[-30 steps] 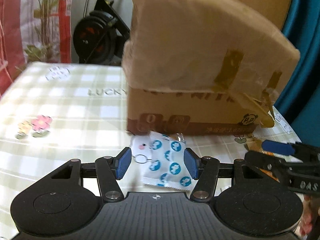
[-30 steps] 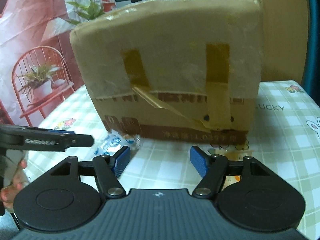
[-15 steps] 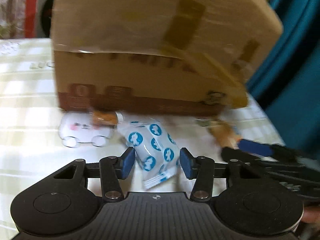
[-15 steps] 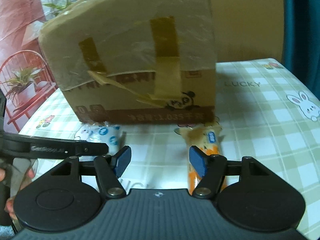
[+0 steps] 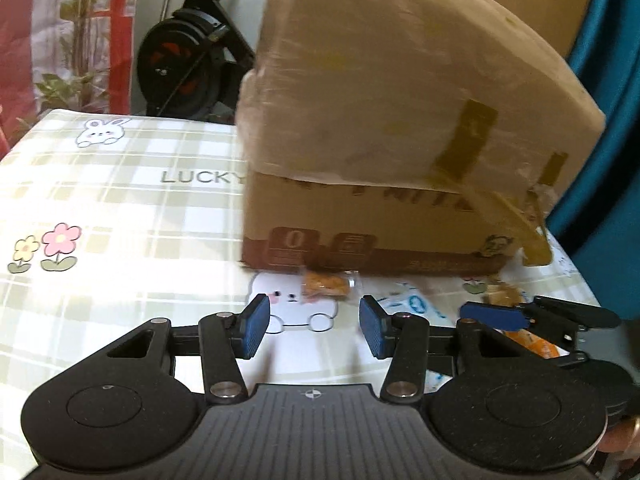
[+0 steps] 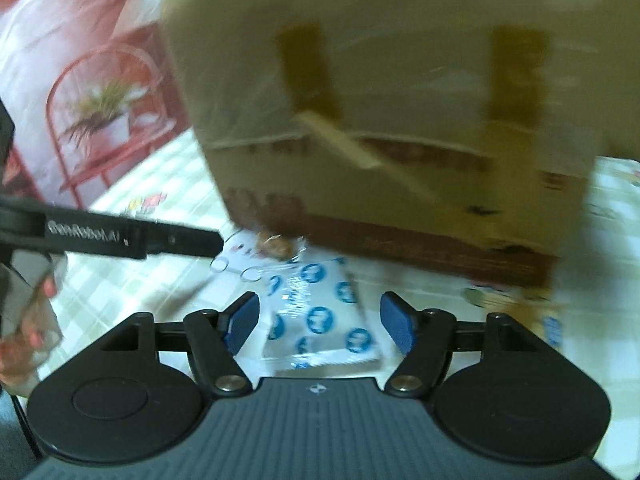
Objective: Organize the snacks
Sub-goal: 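Grasp the small twisted-snack packet with the left tool while the right tool grasps the blue-dotted packet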
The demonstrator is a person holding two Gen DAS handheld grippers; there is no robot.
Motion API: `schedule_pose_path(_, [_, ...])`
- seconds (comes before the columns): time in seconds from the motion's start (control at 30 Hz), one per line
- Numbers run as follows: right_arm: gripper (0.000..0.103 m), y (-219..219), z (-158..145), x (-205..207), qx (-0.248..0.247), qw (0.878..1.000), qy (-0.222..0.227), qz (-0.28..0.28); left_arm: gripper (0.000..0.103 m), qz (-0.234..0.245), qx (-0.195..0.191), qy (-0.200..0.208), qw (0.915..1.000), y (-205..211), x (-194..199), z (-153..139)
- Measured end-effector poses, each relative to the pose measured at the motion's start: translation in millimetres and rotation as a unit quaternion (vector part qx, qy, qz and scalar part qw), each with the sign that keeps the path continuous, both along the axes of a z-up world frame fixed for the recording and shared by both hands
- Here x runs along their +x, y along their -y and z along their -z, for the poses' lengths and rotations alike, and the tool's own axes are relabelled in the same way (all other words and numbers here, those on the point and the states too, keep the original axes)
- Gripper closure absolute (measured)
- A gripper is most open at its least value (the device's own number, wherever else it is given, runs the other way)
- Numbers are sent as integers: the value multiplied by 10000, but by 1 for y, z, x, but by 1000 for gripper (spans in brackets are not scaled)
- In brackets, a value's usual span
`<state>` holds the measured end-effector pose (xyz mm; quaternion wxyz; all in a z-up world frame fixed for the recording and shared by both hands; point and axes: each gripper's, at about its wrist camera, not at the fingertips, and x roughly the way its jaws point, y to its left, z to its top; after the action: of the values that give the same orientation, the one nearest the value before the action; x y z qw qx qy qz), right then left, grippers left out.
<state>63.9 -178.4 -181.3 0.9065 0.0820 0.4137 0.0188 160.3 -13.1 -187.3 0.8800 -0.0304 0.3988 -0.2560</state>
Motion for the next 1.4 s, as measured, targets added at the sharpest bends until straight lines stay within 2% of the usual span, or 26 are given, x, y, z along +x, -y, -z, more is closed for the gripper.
schedule_pose_path(0.13, [36,-5,15,18,-47,9997,-223,16,51,-36,132,-43,9999,2,3,4])
schedule_pose_path(0.17, [49,-3,17,19,-17,9996,-272,63,50,-34,167,-59,9998,5,5,5])
schedule_pose_path(0.27, [55,5,17,8,40,9997,-239,66,48,-26,244,-86,9997,9,12,7])
schedule_pose_path(0.37, [55,8,11,-6,-281,9990,-189,293,44,-87,315,-89,9994,18,16,11])
schedule_pose_path(0.5, [55,25,12,-20,-146,9968,-203,759,44,-210,375,-95,9990,36,22,17])
schedule_pose_path(0.73, [55,31,11,-23,-43,9965,-202,815,42,-265,606,26,9978,63,29,23])
schedule_pose_path(0.87, [55,34,12,-24,0,9965,-181,818,33,-208,775,192,9966,73,29,28])
schedule_pose_path(0.9, [55,34,12,-24,10,9965,-176,823,34,-155,903,260,9955,78,26,29])
schedule_pose_path(0.93, [55,35,12,-26,21,9964,-167,829,40,-116,1056,345,9937,81,23,30])
schedule_pose_path(0.97, [55,36,11,-28,29,9964,-157,837,52,-87,1186,438,9919,82,19,30])
schedule_pose_path(1.17, [55,35,10,-37,62,9960,-118,884,55,121,1058,409,9935,65,-4,27])
schedule_pose_path(1.4, [55,30,5,-48,97,9959,-141,886,55,-113,868,319,9957,34,-32,23])
